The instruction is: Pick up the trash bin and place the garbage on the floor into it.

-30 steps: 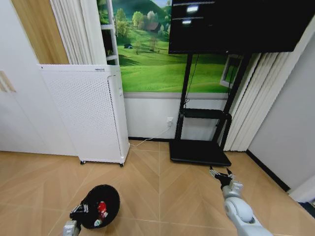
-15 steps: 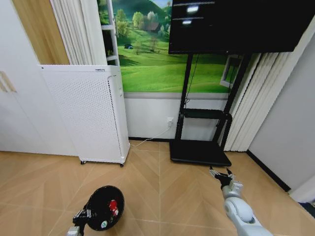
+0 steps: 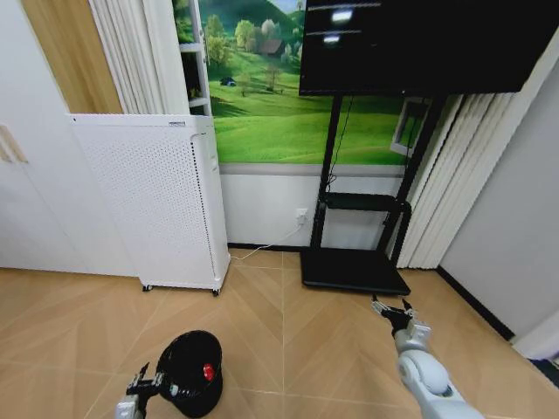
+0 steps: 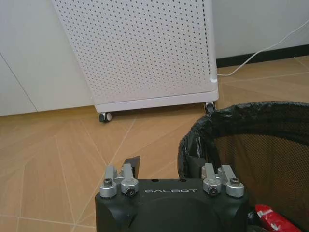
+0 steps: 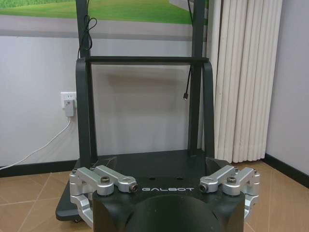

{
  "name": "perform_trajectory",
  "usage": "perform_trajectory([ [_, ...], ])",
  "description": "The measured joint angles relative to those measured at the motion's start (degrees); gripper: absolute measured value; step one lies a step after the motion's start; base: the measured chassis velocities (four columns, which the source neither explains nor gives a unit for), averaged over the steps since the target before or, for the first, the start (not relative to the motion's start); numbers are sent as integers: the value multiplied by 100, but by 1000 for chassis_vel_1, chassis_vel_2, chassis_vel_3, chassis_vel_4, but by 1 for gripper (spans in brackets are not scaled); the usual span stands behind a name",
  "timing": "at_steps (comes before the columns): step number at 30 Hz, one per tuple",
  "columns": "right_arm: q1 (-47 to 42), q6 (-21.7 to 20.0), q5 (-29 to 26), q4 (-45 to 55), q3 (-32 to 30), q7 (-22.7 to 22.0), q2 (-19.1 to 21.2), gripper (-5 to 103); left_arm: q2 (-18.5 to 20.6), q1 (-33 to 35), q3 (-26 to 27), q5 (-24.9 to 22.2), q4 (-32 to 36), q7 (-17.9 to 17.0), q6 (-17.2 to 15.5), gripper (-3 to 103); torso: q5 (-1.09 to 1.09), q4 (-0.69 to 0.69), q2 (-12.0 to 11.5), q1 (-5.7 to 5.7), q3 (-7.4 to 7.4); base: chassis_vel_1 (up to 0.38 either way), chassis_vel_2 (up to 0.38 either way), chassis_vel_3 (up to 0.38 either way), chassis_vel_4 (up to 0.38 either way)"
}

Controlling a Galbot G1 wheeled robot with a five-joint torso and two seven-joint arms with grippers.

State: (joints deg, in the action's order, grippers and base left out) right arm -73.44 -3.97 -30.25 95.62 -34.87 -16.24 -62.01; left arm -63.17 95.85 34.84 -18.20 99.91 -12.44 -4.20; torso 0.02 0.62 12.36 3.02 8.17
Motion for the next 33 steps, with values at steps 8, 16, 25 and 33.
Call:
perform_trajectory([
  [8, 0, 0, 0, 0, 0, 0, 0, 100, 98, 568, 801, -19, 730, 66, -118, 87, -3, -2, 0, 0, -1, 0, 0, 0, 0],
  [16, 0, 0, 0, 0, 0, 0, 0, 100, 150, 763, 1533, -283, 1592, 15, -401, 100, -2, 0, 0, 0, 0, 0, 0, 0, 0],
  [25, 0, 0, 0, 0, 0, 0, 0, 100, 117, -139, 1754, -598, 2028, 316, -519, 100, -2, 2, 0, 0, 0, 0, 0, 0, 0],
  [33, 0, 0, 0, 0, 0, 0, 0, 100, 243, -627, 1793, -1048, 1562, 477, -193, 100, -2, -2, 0, 0, 0, 0, 0, 0, 0],
])
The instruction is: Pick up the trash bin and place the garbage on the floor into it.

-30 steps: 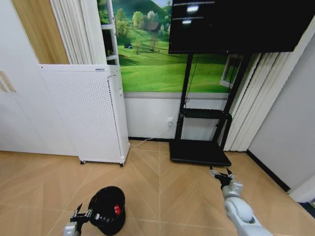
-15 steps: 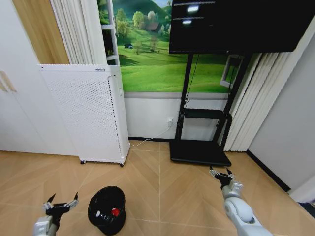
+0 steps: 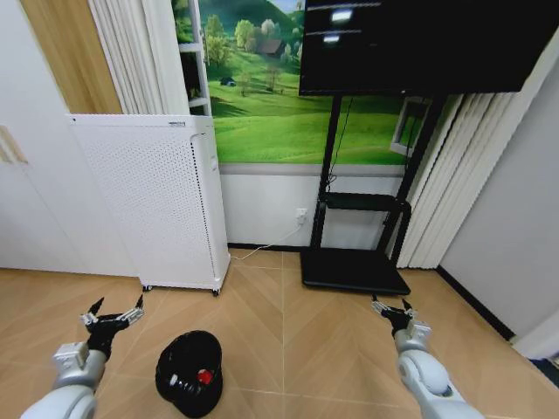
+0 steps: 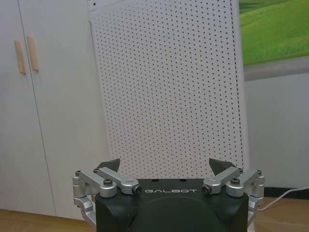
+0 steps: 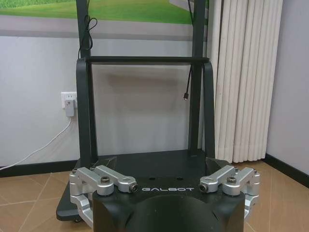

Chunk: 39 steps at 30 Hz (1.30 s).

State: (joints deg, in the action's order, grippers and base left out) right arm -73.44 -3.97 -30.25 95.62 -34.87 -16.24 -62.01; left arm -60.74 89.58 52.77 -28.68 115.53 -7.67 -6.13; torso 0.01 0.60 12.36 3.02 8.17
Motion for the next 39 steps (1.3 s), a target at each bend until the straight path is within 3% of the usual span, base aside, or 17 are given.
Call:
perform_trajectory([
  [6, 0, 0, 0, 0, 0, 0, 0, 100, 125, -638, -249, -202, -475, 20, 197, 100, 1, 2, 0, 0, 0, 0, 0, 0, 0],
  [16, 0, 0, 0, 0, 0, 0, 0, 100, 437, -1491, -689, -207, -1065, -56, 112, 100, -1, 3, 1, 0, 0, 0, 0, 0, 0],
  [39, 0, 0, 0, 0, 0, 0, 0, 100, 410, -1540, -829, -189, -1076, -24, 52, 100, 0, 1, 1, 0, 0, 0, 0, 0, 0],
])
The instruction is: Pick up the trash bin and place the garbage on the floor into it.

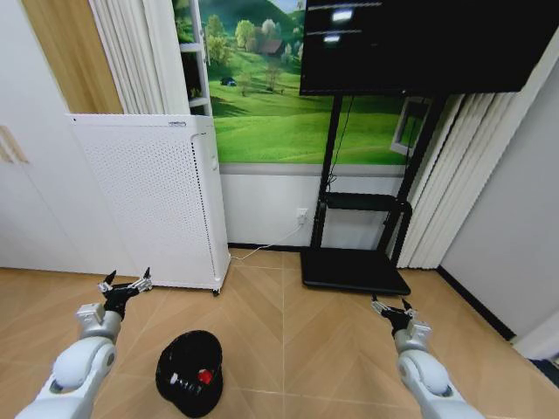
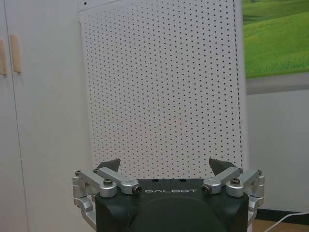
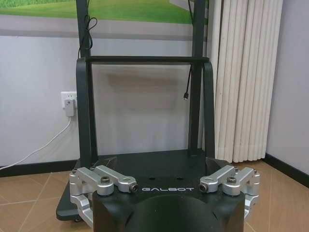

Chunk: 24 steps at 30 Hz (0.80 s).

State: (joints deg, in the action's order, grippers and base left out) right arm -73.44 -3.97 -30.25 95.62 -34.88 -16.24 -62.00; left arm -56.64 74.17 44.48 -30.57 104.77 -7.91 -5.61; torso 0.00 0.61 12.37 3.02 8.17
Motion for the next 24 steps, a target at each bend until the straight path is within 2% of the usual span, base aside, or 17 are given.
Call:
perform_trajectory([
  [8, 0, 0, 0, 0, 0, 0, 0, 100, -3, 4, 4, 3, 5, 4, -1, 100, 0, 0, 56, 13, 41, 0, 0, 0, 0],
  [24, 0, 0, 0, 0, 0, 0, 0, 100, -4, 9, 8, 9, 10, 5, -1, 100, 0, 0, 464, 127, 337, 0, 0, 0, 0],
])
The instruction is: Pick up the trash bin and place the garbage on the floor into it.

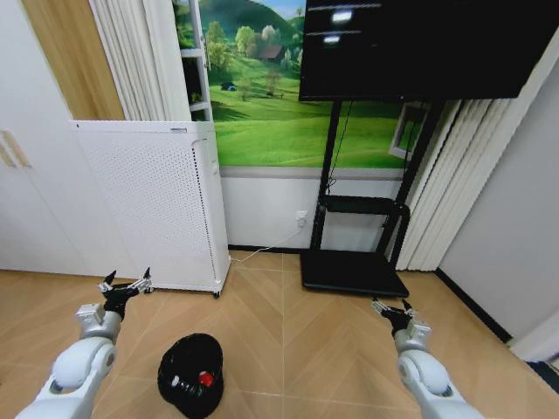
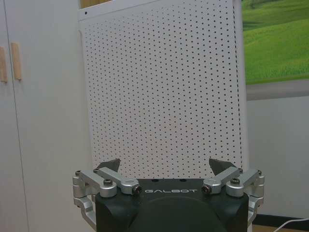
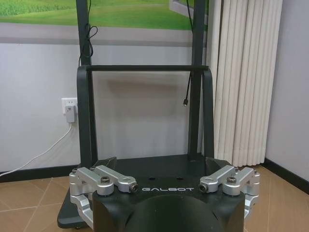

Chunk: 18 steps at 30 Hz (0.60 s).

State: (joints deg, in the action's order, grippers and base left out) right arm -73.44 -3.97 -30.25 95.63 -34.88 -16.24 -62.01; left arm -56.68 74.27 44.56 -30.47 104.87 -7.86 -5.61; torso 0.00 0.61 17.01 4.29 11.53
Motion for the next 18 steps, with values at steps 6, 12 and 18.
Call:
perform_trajectory([
  [6, 0, 0, 0, 0, 0, 0, 0, 100, 0, 1, 0, 0, 0, 0, 0, 100, 0, 0, 138, 41, 96, 0, 0, 0, 0],
  [12, 0, 0, 0, 0, 0, 0, 0, 100, 0, 1, 1, 0, 1, -1, 0, 100, 0, 0, 311, 98, 212, 0, 0, 0, 0],
  [18, 0, 0, 0, 0, 0, 0, 0, 100, 0, 1, 1, 0, 1, -1, 1, 100, 0, 0, 456, 149, 307, 0, 0, 0, 0],
])
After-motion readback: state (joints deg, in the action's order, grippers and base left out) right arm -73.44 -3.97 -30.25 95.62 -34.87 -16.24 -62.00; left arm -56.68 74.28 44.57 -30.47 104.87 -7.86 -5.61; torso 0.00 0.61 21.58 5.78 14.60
